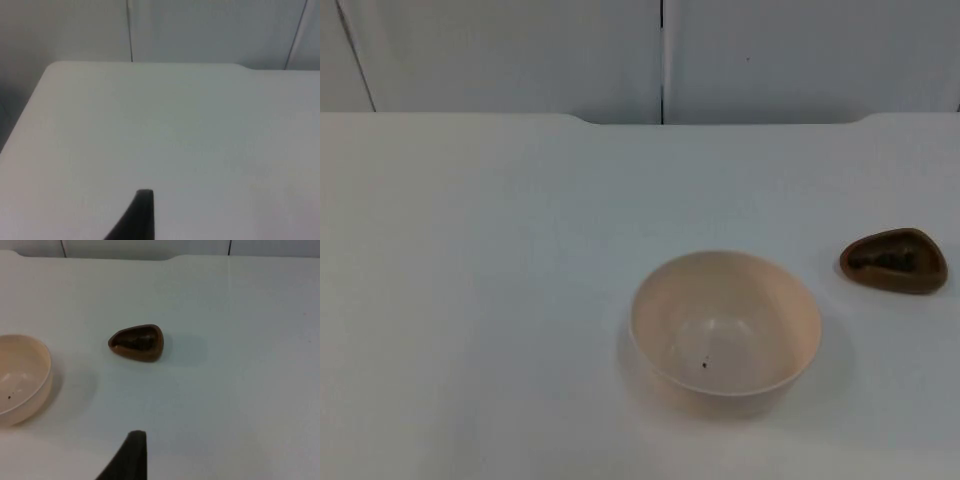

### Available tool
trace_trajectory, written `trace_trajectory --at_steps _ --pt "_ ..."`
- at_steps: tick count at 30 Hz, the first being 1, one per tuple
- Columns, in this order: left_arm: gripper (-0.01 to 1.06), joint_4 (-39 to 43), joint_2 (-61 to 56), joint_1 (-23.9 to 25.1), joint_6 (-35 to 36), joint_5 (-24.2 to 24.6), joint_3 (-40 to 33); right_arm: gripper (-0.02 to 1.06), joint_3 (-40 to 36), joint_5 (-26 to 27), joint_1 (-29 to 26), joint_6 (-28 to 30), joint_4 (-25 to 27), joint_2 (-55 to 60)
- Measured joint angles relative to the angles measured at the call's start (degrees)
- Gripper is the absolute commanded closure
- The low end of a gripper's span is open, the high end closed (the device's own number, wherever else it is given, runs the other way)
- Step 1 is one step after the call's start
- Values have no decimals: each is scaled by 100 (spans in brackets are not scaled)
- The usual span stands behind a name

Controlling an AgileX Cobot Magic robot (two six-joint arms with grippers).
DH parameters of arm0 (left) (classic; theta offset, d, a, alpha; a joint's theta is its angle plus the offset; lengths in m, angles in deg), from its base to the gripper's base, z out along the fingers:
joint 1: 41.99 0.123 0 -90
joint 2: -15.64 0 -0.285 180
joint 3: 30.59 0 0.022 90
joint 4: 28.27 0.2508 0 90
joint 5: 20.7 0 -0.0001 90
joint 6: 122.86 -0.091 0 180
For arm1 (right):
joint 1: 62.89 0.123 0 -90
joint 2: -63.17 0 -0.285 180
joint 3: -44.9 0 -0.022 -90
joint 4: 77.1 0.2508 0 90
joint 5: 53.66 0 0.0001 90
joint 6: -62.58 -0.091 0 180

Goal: Pick up the bowl with the left hand and pour the coffee beans from the cup into the bowl with the right hand.

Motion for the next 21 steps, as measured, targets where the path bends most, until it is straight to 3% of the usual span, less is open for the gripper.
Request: trace_trajectory --at_steps 21 --pt "0 -468 1064 0 -132 -845 420 -1 0 0 0 0 0 0"
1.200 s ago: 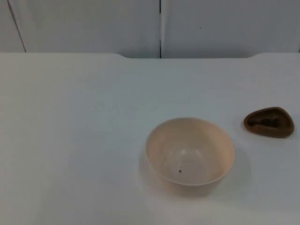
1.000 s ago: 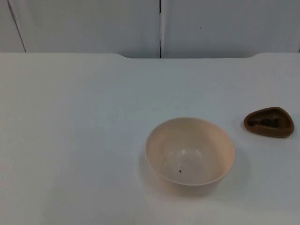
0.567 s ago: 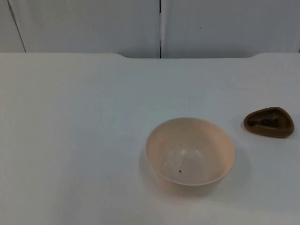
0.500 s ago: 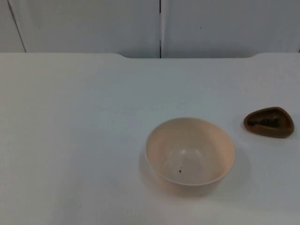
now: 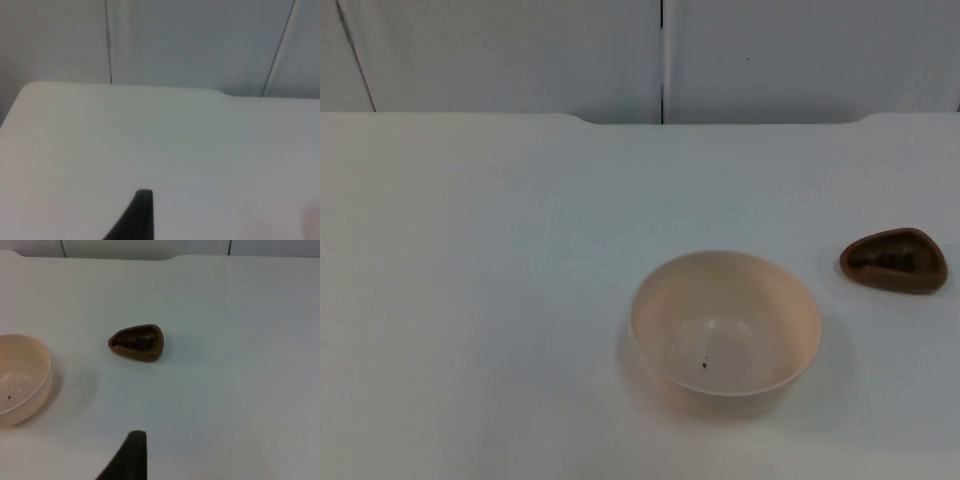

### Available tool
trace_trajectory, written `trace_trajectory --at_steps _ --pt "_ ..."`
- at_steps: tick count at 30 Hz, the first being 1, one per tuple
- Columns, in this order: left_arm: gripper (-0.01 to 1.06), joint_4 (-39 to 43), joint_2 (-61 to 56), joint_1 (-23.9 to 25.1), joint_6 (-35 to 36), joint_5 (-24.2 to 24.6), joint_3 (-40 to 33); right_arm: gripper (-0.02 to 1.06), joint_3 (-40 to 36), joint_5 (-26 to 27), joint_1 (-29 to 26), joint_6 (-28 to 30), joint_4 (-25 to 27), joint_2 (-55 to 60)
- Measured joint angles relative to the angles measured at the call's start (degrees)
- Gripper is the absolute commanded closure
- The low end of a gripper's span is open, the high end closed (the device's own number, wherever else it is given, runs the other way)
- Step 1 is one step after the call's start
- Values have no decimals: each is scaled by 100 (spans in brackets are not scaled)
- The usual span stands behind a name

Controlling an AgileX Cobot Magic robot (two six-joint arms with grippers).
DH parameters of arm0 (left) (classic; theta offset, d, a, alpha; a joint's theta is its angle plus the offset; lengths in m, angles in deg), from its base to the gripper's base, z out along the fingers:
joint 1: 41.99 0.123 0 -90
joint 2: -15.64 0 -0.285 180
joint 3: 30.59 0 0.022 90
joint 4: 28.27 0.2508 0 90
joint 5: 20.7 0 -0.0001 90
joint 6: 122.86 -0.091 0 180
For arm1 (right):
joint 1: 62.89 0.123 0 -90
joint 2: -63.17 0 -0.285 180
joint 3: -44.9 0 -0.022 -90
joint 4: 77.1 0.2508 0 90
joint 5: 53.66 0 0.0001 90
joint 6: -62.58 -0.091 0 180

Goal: Pick up the bowl with the left hand and pour the coffee beans from the cup into the bowl with the right hand.

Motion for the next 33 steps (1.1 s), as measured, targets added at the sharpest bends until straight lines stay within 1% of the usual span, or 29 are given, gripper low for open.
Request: trace_trajectory --at_steps 6,10,19,23,29,33 --pt "0 -130 537 0 -162 -440 455 -1 0 0 0 0 0 0" --pt "0 -261 857 0 -265 -574 676 -1 0 0 0 0 0 0" --pt "0 -677 1529 0 -531 -610 1066 -1 0 0 0 0 0 0" --pt "0 -1101 1854 0 -921 -622 1121 -1 0 0 0 0 -34 0" --pt "4 -1535 2253 0 -1317 -635 1121 -1 0 0 0 0 -135 0" --pt "4 -1812 2493 0 -1545 -655 1121 -1 0 0 0 0 -135 0"
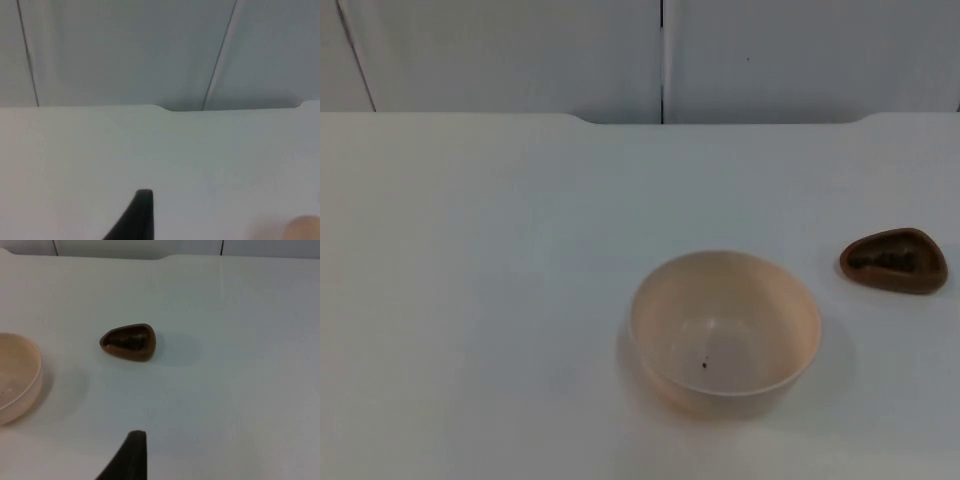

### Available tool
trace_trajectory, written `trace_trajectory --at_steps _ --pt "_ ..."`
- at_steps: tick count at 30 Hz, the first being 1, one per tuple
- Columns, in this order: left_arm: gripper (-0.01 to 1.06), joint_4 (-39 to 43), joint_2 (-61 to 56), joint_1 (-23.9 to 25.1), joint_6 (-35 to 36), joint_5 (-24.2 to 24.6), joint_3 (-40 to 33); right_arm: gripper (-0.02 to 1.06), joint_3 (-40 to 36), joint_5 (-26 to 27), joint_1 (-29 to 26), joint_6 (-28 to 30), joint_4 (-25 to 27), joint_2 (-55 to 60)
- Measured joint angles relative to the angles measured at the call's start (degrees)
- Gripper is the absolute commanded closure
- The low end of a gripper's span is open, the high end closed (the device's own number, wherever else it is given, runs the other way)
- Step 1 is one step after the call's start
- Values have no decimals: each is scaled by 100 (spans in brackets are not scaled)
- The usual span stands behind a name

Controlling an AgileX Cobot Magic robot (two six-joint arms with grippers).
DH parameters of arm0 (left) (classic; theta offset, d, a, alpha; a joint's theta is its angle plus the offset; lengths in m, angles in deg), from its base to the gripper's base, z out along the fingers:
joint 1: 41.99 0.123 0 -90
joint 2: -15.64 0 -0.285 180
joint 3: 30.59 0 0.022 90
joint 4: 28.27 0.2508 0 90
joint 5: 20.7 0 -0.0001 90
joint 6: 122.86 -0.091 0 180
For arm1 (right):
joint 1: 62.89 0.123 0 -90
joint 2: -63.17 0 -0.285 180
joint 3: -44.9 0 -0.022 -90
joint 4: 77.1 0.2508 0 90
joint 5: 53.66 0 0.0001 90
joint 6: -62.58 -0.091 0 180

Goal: Pick up the bowl with the left hand and pour the coffee beans from the cup into the bowl with the right hand.

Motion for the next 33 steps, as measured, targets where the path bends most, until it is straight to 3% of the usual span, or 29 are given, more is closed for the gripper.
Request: trace_trajectory --at_steps 17,33 --pt "4 -1318 1133 0 -1212 -7 0 -1 0 0 0 0 0 0" --pt "4 -1368 2009 0 -1389 89 524 -1 0 0 0 0 90 0"
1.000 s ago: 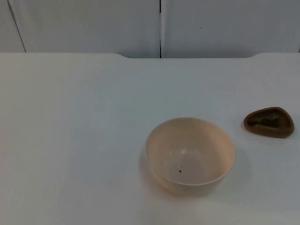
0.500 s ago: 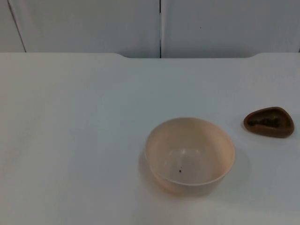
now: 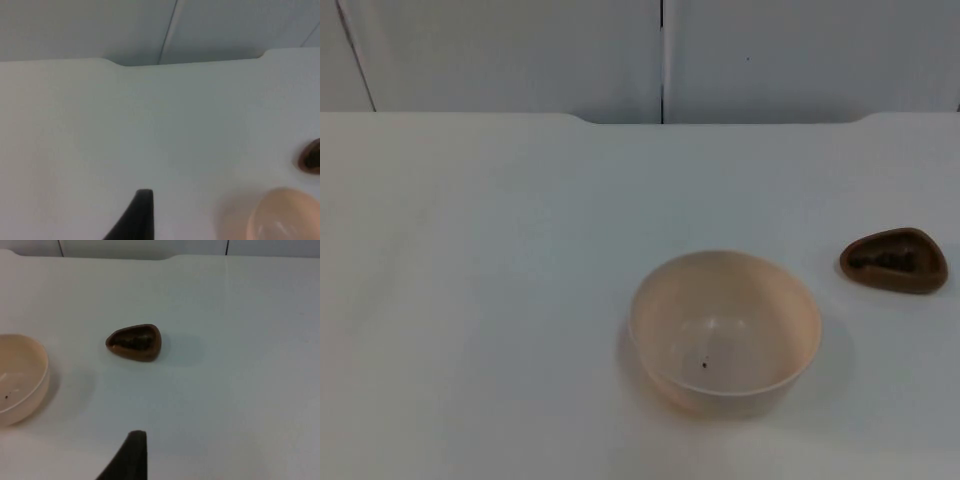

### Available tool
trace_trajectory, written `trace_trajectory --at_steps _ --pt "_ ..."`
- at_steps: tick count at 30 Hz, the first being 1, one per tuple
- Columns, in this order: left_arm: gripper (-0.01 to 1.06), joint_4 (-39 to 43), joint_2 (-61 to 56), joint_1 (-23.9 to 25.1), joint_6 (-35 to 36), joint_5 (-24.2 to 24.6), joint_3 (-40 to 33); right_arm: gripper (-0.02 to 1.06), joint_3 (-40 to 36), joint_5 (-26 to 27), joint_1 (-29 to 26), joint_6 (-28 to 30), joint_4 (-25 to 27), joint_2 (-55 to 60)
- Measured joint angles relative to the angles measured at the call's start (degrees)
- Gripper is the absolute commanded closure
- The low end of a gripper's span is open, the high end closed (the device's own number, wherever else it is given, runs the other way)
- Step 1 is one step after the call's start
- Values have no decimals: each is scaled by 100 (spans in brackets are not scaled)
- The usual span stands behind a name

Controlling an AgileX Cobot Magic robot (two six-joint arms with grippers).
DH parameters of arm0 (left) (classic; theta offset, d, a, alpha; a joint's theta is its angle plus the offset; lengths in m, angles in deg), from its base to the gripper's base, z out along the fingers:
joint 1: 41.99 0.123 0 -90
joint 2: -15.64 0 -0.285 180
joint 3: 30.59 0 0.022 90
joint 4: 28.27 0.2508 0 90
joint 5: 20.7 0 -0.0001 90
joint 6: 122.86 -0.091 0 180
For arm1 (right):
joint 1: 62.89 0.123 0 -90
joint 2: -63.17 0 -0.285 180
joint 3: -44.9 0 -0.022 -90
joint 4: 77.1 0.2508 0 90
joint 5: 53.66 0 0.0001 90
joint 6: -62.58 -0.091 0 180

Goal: Pick up the bowl with the left hand and pour the coffee beans from the cup into the bowl with the right hand.

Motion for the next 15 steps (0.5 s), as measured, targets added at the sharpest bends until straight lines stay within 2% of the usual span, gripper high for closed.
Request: trace_trajectory --at_steps 6,9,10,14,15 --pt "4 120 479 -418 0 0 309 -1 0 0 0 0 13 0" --pt "4 432 779 -874 218 0 523 -1 0 0 0 0 13 0" --pt "4 432 779 -874 218 0 523 -1 0 0 0 0 13 0" --pt "4 1082 1201 -1452 729 7 784 -1 0 0 0 0 13 0" --pt "4 1082 1201 -1452 729 7 784 -1 0 0 0 0 13 0"
